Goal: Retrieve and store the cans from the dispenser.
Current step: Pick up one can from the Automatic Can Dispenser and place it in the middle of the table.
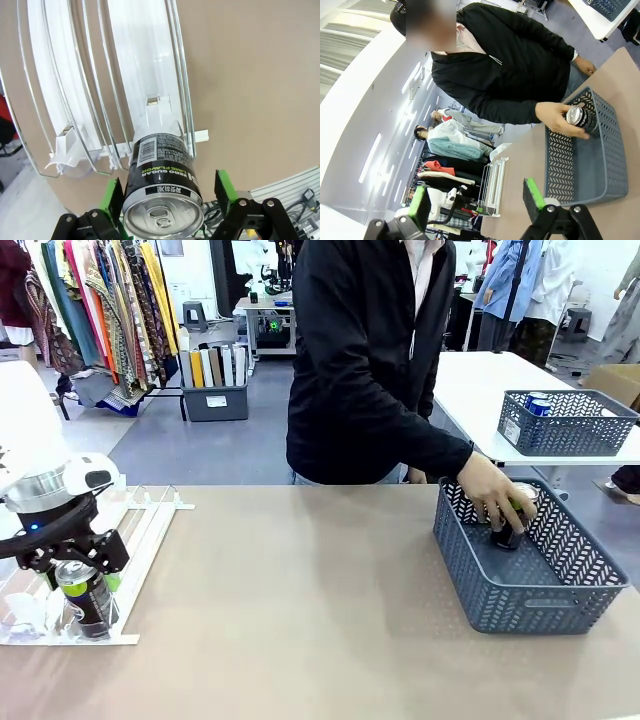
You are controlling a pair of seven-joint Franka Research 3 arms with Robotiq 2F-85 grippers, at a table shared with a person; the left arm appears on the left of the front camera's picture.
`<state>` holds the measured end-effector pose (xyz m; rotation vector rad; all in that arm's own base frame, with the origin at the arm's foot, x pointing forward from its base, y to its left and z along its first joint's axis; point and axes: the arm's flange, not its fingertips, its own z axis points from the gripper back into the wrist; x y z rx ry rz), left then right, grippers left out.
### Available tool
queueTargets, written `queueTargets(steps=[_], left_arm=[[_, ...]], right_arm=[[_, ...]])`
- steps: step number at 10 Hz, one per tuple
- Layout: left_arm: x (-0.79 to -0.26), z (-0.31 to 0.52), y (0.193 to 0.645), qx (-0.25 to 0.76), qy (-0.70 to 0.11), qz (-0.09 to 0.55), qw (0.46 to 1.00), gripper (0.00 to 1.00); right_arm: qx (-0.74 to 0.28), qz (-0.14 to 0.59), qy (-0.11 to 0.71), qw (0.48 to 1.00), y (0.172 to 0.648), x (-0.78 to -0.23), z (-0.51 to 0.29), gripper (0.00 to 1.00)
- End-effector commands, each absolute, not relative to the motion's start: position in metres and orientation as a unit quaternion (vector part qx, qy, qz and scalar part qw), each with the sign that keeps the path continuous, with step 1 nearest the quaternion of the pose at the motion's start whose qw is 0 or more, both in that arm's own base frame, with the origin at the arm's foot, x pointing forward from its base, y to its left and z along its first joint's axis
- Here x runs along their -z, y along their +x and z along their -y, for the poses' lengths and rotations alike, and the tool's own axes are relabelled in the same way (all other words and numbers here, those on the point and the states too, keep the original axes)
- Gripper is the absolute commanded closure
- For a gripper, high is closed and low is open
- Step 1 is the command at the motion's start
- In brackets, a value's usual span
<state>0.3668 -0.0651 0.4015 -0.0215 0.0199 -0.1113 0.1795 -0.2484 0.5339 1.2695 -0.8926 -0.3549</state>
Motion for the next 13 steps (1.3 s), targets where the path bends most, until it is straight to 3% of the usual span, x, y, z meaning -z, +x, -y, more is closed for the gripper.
queueTargets(steps=[1, 2, 9, 11, 13], left_arm=[[-0.404, 0.067, 0.366, 0.049, -0.014, -0.016, 0.999, 0.66], [-0.405, 0.067, 0.365, 0.048, -0.014, -0.016, 0.999, 1.0], [-0.411, 0.064, 0.364, 0.045, -0.012, -0.008, 0.999, 1.0], [-0.452, 0.063, 0.358, 0.055, -0.004, 0.001, 0.998, 1.0], [-0.533, 0.064, 0.343, 0.086, 0.001, 0.044, 0.995, 1.0]], right_arm=[[0.149, 0.414, 0.572, 0.692, 0.182, -0.536, 0.248, 0.0], [0.149, 0.414, 0.572, 0.692, 0.182, -0.536, 0.248, 0.0], [0.149, 0.414, 0.572, 0.692, 0.182, -0.536, 0.248, 0.0], [0.149, 0.414, 0.572, 0.692, 0.182, -0.536, 0.248, 0.0], [0.149, 0.414, 0.572, 0.692, 0.182, -0.536, 0.248, 0.0]])
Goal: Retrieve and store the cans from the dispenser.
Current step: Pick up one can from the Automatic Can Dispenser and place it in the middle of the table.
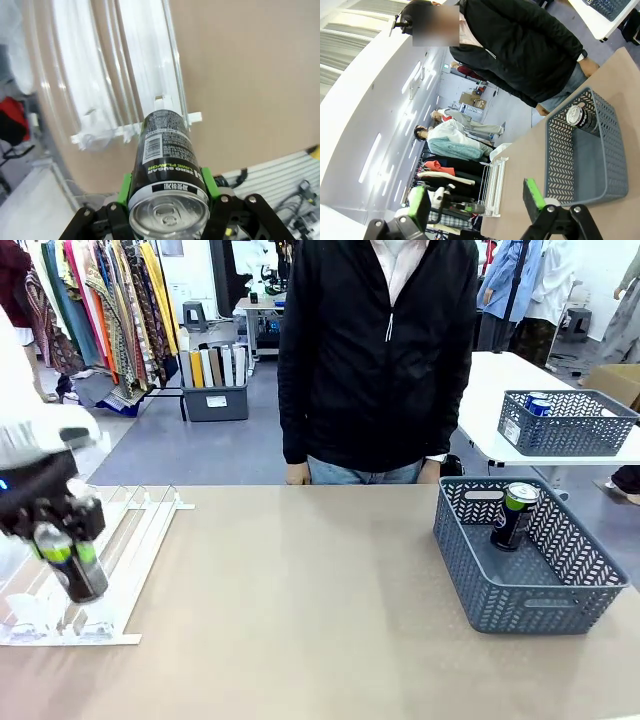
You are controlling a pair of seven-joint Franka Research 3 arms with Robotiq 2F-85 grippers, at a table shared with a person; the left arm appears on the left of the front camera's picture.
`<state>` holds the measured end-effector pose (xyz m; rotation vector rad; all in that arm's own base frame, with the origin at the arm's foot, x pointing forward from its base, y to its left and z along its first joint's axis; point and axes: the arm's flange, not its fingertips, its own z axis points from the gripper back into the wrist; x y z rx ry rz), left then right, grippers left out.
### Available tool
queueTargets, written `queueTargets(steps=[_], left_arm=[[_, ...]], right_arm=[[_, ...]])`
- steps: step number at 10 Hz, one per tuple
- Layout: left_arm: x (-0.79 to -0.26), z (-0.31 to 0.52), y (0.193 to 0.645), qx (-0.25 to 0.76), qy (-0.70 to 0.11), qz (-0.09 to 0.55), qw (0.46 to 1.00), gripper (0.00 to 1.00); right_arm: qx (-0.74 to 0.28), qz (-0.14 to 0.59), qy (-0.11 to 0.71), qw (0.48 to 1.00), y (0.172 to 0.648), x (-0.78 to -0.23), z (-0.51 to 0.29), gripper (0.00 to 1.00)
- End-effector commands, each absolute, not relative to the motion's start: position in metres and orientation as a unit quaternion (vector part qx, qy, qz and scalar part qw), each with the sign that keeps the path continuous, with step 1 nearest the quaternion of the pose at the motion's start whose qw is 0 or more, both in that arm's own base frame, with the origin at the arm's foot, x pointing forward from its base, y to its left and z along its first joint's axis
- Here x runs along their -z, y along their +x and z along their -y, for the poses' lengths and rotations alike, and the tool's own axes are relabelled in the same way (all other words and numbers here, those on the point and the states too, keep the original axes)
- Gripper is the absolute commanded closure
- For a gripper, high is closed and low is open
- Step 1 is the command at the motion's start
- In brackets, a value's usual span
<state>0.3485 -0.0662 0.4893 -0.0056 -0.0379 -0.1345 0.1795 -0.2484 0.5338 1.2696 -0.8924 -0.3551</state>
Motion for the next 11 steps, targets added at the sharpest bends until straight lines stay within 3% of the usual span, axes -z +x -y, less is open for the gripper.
queueTargets(steps=[1, 4, 9, 11], left_arm=[[-0.564, 0.066, 0.336, 0.105, -0.01, 0.074, 0.992, 1.0], [-0.604, 0.057, 0.321, 0.111, -0.049, 0.136, 0.983, 1.0], [-0.616, 0.065, 0.317, 0.103, -0.023, 0.129, 0.986, 1.0], [-0.611, 0.084, 0.325, 0.139, -0.079, 0.131, 0.978, 1.0]], right_arm=[[0.149, 0.414, 0.572, 0.692, 0.182, -0.536, 0.248, 0.0], [0.149, 0.414, 0.572, 0.692, 0.182, -0.536, 0.248, 0.0], [0.149, 0.414, 0.572, 0.692, 0.182, -0.536, 0.248, 0.0], [0.149, 0.414, 0.572, 0.692, 0.182, -0.536, 0.248, 0.0]])
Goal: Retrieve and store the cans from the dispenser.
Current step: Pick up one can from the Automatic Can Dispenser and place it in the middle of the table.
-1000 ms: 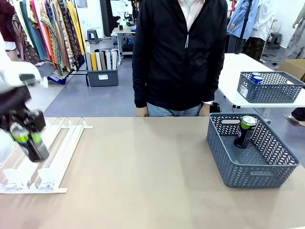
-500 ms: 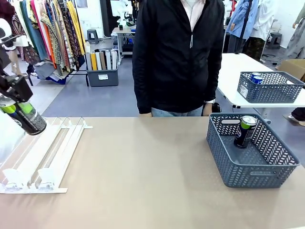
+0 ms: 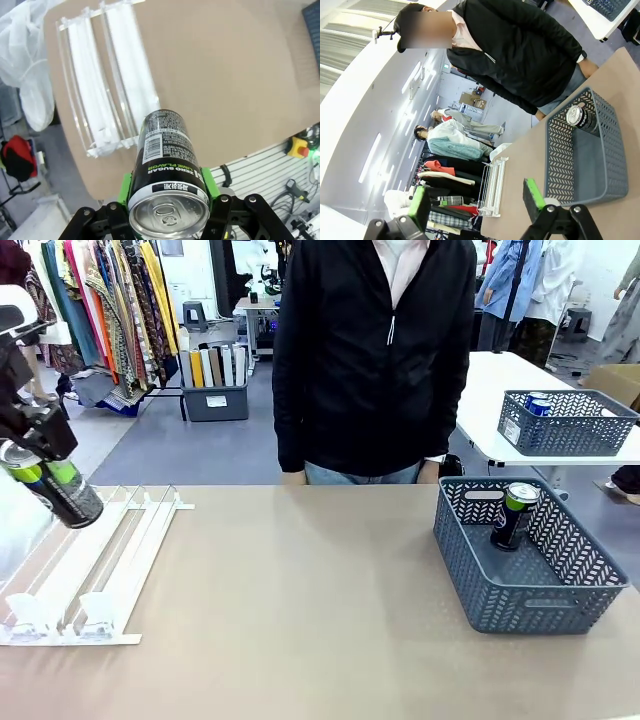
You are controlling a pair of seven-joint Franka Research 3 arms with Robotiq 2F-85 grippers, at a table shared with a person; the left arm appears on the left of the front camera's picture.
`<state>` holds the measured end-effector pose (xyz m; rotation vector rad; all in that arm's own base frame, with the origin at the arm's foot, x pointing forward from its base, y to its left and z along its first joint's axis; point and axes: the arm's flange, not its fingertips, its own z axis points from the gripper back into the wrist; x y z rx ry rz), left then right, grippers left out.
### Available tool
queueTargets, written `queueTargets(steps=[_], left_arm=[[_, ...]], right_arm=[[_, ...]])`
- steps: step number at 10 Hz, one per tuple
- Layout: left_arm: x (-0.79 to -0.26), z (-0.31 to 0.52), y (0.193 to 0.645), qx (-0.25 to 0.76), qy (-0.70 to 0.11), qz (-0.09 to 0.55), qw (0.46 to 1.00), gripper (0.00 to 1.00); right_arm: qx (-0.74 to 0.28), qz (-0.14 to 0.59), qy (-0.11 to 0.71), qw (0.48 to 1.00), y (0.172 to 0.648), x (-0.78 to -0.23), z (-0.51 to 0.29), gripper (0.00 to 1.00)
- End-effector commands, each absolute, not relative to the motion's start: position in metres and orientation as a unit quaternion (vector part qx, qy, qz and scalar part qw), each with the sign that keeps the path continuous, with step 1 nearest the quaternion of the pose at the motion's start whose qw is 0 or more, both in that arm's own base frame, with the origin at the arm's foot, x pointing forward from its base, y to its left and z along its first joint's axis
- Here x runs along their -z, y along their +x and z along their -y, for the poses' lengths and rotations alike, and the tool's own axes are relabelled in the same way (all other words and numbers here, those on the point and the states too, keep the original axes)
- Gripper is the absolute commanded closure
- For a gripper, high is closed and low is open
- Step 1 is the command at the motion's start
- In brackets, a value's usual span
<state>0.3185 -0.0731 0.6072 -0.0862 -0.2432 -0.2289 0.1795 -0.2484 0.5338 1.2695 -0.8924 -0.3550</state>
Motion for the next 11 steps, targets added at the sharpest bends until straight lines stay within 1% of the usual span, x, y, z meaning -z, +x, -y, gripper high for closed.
queueTargets(steps=[1, 2, 4, 5, 6, 7, 8, 9, 10, 11], left_arm=[[-0.611, 0.125, 0.339, 0.162, -0.094, 0.137, 0.973, 1.0], [-0.607, 0.187, 0.351, 0.216, -0.106, 0.139, 0.961, 1.0], [-0.582, 0.319, 0.371, 0.309, -0.033, 0.113, 0.944, 1.0], [-0.555, 0.373, 0.382, 0.353, -0.011, 0.082, 0.932, 1.0], [-0.527, 0.4, 0.384, 0.369, 0.003, 0.06, 0.927, 1.0], [-0.495, 0.414, 0.385, 0.369, -0.004, 0.051, 0.928, 1.0], [-0.466, 0.419, 0.38, 0.379, -0.028, 0.018, 0.925, 1.0], [-0.434, 0.421, 0.369, 0.379, -0.028, 0.008, 0.925, 1.0], [-0.43, 0.418, 0.364, 0.381, -0.001, 0.043, 0.923, 1.0], [-0.427, 0.415, 0.366, 0.387, -0.002, 0.035, 0.921, 1.0]], right_arm=[[0.149, 0.414, 0.572, 0.692, 0.182, -0.536, 0.248, 0.0], [0.149, 0.414, 0.572, 0.692, 0.182, -0.536, 0.248, 0.0], [0.149, 0.414, 0.572, 0.692, 0.182, -0.536, 0.248, 0.0], [0.149, 0.414, 0.572, 0.692, 0.182, -0.536, 0.248, 0.0], [0.149, 0.414, 0.572, 0.692, 0.182, -0.536, 0.248, 0.0], [0.149, 0.414, 0.572, 0.692, 0.182, -0.536, 0.248, 0.0], [0.149, 0.414, 0.572, 0.692, 0.182, -0.536, 0.248, 0.0], [0.149, 0.414, 0.572, 0.692, 0.182, -0.536, 0.248, 0.0], [0.149, 0.414, 0.572, 0.692, 0.182, -0.536, 0.248, 0.0], [0.149, 0.414, 0.572, 0.692, 0.182, -0.536, 0.248, 0.0]])
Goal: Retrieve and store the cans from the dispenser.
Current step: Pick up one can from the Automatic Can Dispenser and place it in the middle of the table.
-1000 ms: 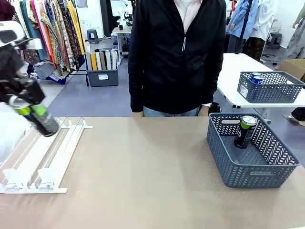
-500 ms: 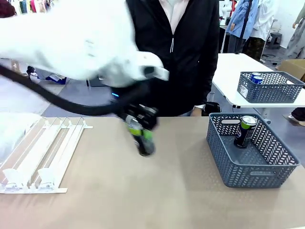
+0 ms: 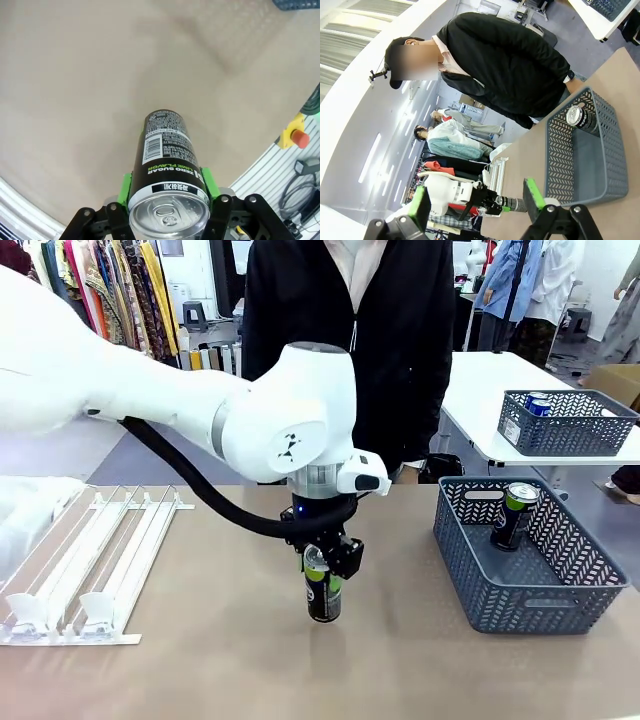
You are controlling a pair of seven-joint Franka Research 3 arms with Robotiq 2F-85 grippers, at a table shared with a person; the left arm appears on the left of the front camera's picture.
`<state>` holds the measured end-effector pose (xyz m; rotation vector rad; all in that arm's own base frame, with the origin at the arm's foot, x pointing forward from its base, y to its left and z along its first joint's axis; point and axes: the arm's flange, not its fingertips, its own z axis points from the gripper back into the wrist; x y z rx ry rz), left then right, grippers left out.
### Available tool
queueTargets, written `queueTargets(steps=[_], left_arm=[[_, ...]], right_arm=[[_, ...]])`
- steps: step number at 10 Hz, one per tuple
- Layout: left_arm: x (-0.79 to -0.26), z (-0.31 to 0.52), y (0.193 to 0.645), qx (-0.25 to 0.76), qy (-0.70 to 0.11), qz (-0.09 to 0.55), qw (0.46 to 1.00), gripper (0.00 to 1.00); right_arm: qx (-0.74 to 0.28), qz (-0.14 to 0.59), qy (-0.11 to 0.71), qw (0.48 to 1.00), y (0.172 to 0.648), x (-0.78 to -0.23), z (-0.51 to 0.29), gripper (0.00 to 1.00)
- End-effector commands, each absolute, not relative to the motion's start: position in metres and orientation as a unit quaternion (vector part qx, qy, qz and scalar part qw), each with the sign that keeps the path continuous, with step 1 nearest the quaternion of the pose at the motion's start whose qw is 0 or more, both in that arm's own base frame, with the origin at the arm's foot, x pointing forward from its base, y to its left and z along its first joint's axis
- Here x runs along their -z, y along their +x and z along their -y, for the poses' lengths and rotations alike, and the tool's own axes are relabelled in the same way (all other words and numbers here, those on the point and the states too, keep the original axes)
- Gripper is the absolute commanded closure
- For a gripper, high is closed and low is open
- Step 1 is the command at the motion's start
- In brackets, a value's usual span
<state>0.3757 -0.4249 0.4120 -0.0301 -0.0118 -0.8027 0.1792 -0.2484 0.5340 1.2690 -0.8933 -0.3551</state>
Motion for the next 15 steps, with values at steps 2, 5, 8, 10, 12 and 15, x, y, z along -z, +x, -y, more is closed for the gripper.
queueTargets(steps=[2, 5, 8, 10, 12, 15], left_arm=[[-0.4249, 0.41, 0.3664, 0.392, -0.012, 0.028, 0.92, 1.0], [-0.424, 0.4112, 0.366, 0.401, -0.005, 0.028, 0.916, 1.0], [-0.4241, 0.4134, 0.3647, 0.409, 0.004, 0.022, 0.912, 0.0], [-0.4245, 0.4139, 0.3648, 0.407, 0.004, 0.021, 0.913, 0.0], [-0.4249, 0.4135, 0.3652, 0.406, 0.0, 0.021, 0.914, 0.0], [-0.4283, 0.4137, 0.3646, 0.404, -0.003, 0.019, 0.915, 0.0]], right_arm=[[0.149, 0.414, 0.572, 0.692, 0.1815, -0.5358, 0.2481, 0.0], [0.149, 0.414, 0.572, 0.692, 0.1815, -0.5358, 0.2481, 0.0], [0.149, 0.414, 0.572, 0.692, 0.1815, -0.5358, 0.2481, 0.0], [0.149, 0.414, 0.572, 0.692, 0.1815, -0.5358, 0.2481, 0.0], [0.149, 0.414, 0.572, 0.692, 0.1815, -0.5358, 0.2481, 0.0], [0.149, 0.414, 0.572, 0.692, 0.1815, -0.5358, 0.2481, 0.0]])
